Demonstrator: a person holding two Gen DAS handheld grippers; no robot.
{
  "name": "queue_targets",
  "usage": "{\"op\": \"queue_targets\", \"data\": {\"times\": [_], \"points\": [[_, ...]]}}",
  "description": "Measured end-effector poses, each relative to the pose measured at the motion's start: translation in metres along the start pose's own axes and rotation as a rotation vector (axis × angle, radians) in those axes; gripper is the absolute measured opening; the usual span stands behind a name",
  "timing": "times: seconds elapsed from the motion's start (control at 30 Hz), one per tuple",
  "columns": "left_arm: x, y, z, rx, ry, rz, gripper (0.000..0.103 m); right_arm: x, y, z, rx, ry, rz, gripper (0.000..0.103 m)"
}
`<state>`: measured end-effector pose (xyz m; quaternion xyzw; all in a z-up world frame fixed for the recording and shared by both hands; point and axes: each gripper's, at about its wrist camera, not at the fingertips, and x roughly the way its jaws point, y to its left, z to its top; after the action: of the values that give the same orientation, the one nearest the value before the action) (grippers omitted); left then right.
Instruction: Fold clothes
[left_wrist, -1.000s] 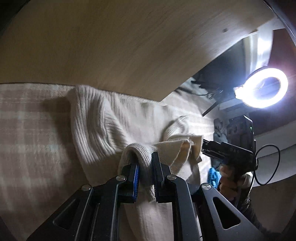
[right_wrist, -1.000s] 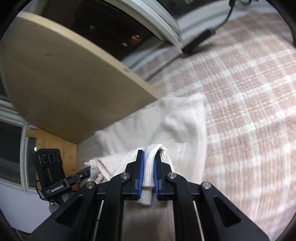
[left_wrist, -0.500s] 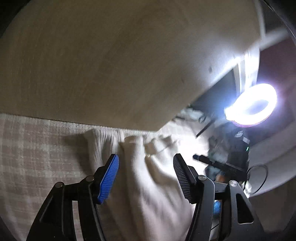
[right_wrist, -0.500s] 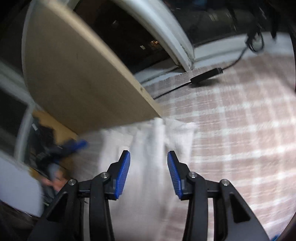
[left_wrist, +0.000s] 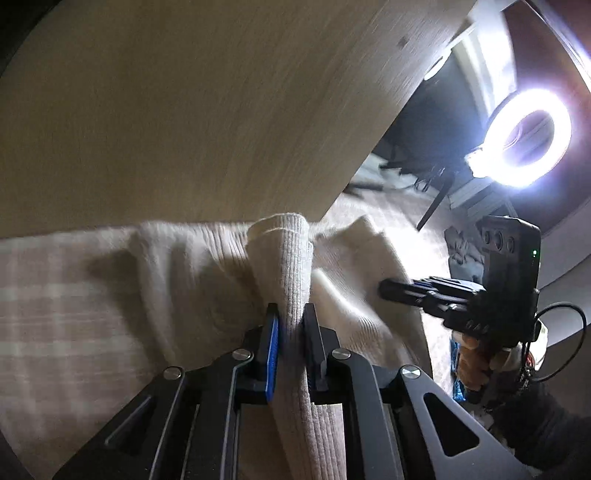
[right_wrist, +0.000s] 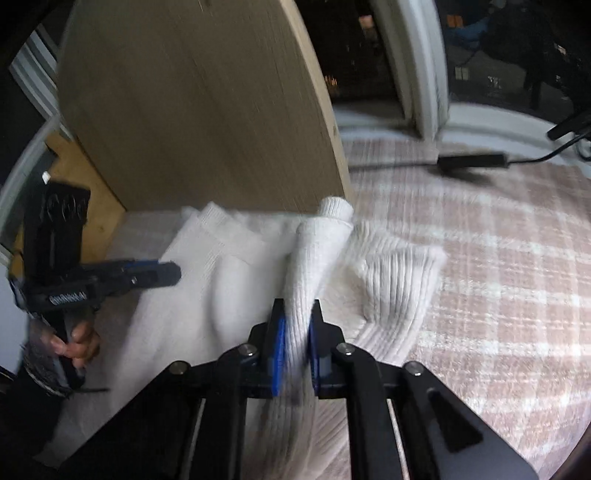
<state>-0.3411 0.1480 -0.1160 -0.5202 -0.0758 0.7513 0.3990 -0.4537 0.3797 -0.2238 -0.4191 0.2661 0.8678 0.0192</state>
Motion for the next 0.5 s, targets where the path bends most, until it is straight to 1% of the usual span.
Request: {"op": "queue_targets", "data": {"times": [0.07,0.1,0.17,0.23,0.3,0.33,0.37,0.4,0.43,0.47,0.5], "points": [[-0.014,0.004,-0.001,-0.021,-0.044,0.001,0.011,-0.019,-0.009,0.002,0.061,-0.053,0.038,0.010],[-0.007,0.008,0.000,-0.020,-0.029,0.021,0.011,-0.020,-0.014,0.003,0.087,-0.060,0.038,0.010],[0.008,0.015,0.000,-0.017,0.001,0.061,0.011,-0.008,-0.025,0.005,0.121,-0.034,-0.001,0.010],[0.022,0.021,0.001,-0.012,0.027,0.099,0.011,0.010,-0.028,0.003,0.106,0.009,-0.074,0.010],[0.031,0.020,-0.001,0.002,0.022,0.122,0.012,0.027,-0.024,0.000,0.054,0.045,-0.161,0.010],[0.029,0.015,0.000,0.002,0.018,0.145,0.015,0.028,-0.017,-0.001,0.004,0.040,-0.203,0.011],[0.027,0.011,0.001,0.001,0.013,0.167,0.016,0.027,-0.011,0.000,-0.028,0.044,-0.239,0.012],[0.026,0.007,0.002,0.000,0.009,0.189,0.020,0.024,-0.006,0.000,-0.043,0.046,-0.259,0.013],[0.024,0.003,0.003,-0.001,0.004,0.211,0.023,0.020,-0.004,0.001,-0.044,0.039,-0.265,0.016],[0.022,-0.001,0.004,-0.002,-0.001,0.234,0.033,0.015,-0.002,0.003,-0.039,0.030,-0.280,0.025],[0.020,-0.005,0.005,-0.003,-0.005,0.256,0.041,0.008,0.000,0.004,-0.027,0.015,-0.315,0.039]]}}
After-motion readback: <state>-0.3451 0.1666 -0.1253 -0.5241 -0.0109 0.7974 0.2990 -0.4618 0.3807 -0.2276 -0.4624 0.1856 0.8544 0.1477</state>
